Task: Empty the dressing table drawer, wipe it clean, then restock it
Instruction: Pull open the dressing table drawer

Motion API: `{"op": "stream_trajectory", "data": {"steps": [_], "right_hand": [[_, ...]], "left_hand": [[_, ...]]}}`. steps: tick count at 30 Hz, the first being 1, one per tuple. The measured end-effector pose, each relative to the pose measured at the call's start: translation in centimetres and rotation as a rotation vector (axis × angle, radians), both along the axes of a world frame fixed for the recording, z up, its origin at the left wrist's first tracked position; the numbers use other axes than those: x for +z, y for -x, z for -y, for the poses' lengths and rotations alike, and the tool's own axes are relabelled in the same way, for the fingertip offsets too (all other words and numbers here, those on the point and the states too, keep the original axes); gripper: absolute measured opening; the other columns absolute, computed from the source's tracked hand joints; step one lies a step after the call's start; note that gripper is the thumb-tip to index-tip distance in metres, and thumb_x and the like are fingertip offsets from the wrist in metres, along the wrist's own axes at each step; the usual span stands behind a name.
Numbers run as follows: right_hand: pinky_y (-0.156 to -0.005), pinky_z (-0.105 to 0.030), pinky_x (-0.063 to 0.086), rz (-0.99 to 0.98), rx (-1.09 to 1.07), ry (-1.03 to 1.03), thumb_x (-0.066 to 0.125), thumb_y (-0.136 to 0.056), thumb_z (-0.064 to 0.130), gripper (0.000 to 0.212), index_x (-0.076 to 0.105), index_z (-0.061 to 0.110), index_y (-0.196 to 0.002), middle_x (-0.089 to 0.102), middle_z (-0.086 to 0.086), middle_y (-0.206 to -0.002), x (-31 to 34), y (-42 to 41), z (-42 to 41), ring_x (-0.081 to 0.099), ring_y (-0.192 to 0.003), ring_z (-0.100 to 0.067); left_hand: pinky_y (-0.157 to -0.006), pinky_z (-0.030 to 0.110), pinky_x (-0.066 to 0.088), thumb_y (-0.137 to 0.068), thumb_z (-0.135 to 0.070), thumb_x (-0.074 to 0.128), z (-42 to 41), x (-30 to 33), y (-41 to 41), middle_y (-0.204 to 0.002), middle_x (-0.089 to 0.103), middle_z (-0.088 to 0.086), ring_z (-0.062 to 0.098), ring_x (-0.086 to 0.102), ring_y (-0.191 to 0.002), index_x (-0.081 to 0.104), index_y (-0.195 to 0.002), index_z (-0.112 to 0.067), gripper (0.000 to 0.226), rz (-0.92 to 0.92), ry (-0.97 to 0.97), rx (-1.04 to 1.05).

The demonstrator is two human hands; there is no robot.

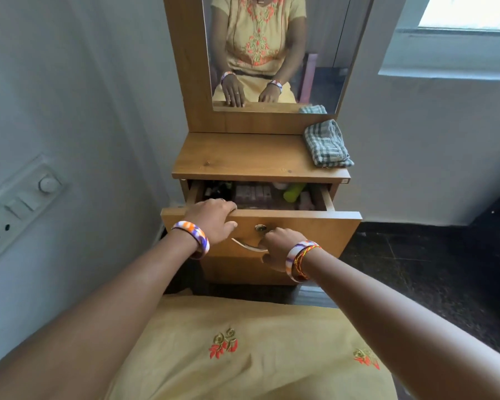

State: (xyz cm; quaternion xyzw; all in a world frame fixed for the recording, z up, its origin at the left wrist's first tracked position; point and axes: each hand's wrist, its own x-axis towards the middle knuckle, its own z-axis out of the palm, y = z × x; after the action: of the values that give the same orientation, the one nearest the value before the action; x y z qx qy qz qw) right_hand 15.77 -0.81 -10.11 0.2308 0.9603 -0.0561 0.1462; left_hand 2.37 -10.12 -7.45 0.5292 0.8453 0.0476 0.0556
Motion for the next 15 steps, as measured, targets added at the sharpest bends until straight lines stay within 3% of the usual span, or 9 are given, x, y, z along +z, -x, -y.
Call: {"op": "stream_trajectory", "data": {"steps": [3, 8, 13, 15], "right_hand": [[-0.084, -0.034, 0.052, -0.011, 0.072, 0.109, 0.054, -0.089, 0.023, 0.031, 0.065, 0.008, -0.115, 0.065, -0.012, -0.111, 2.6, -1.0, 1.0, 0.062, -0.102, -0.03], [-0.084, -0.025, 0.05, -0.558, -0.053, 0.235, 0.056, -0.088, 0.014, 0.02, 0.073, 0.007, -0.097, 0.073, -0.009, -0.096, 5.6, -2.1, 1.1, 0.067, -0.091, -0.021], [-0.088, -0.025, 0.048, -0.253, -0.083, 0.235, 0.059, -0.088, 0.019, 0.026, 0.071, 0.006, -0.106, 0.071, -0.009, -0.107, 4.4, -2.1, 0.4, 0.064, -0.101, -0.022], [-0.081, -0.024, 0.051, -0.212, -0.092, 0.33, 0.06, -0.088, 0.021, 0.027, 0.07, 0.008, -0.108, 0.07, -0.005, -0.101, 4.1, -2.3, 0.0, 0.063, -0.094, -0.019]], "left_hand": [[-0.09, 0.032, 0.051, -0.091, -0.028, 0.056, 0.7, 0.9, -0.5, -0.122, 0.063, 0.003, 0.021, 0.059, -0.11, 0.059, -0.125, -0.021, 0.034, 0.077, 0.034, 0.017], [-0.085, 0.027, 0.049, -0.082, -0.023, 0.07, 1.1, 2.6, -0.7, -0.114, 0.068, 0.005, 0.02, 0.063, -0.104, 0.068, -0.114, -0.012, 0.034, 0.187, 0.179, -0.04], [-0.075, 0.024, 0.049, -0.076, -0.025, 0.076, 1.6, 2.7, -0.8, -0.103, 0.069, 0.003, 0.016, 0.062, -0.093, 0.07, -0.106, -0.012, 0.033, 0.228, 0.285, -0.108], [-0.07, 0.022, 0.048, -0.075, -0.026, 0.076, 1.8, 2.7, -0.7, -0.095, 0.067, 0.001, 0.014, 0.061, -0.087, 0.07, -0.103, -0.012, 0.032, 0.27, 0.322, -0.135]]}}
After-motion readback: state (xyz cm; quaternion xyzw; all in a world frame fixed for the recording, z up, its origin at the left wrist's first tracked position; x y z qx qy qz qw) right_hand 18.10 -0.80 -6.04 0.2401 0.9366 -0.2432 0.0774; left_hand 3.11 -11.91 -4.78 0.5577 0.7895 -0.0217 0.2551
